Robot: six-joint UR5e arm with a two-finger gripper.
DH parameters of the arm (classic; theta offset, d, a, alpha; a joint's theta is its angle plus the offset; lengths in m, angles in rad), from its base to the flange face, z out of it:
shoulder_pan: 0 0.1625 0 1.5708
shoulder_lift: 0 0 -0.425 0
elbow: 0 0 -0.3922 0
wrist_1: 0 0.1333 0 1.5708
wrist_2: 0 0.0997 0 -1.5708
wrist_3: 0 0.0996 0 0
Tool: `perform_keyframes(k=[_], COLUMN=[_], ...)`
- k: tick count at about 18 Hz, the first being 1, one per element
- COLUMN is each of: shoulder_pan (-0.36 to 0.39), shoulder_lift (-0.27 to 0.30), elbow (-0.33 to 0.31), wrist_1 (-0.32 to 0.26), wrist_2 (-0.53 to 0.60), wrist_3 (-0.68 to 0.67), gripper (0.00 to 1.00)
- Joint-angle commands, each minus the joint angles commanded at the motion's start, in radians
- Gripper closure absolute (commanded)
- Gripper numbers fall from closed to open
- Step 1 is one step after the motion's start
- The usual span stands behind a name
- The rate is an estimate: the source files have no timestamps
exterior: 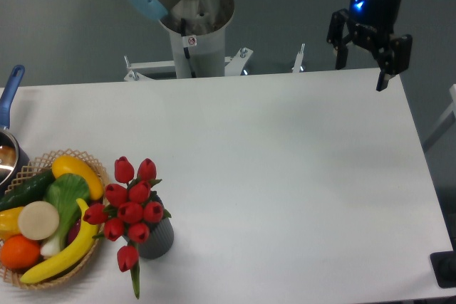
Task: Pick up the flowers from the vase
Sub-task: 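Move the open gripper across the table toward the tulip vase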
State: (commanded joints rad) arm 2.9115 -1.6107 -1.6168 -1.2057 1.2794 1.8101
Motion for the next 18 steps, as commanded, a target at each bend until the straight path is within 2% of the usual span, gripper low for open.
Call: perform_keyframes(k=[5,7,10,12,14,18], shoulder_pan=[-0.011,-0.011,-0.009,-0.009,-0.012,-0.044], shoulder_lift=[-0.005,0.001,0.003,0.012,0.011,-0.008], elbow=[-0.011,-0.034,-0.083,-0.121,-0.129,-0.123], wrist_1=[0.006,0.009,0.107,0.158,0.207,0.224], wrist_2=[-0.017,-0.017,-0.061,-0.092,-0.118,-0.123], wrist_3=[-0.021,-0.043,-0.057,-0.145,-0.259,-0.371], gripper=[0.0,0.0,0.0,0.0,0.0,0.0])
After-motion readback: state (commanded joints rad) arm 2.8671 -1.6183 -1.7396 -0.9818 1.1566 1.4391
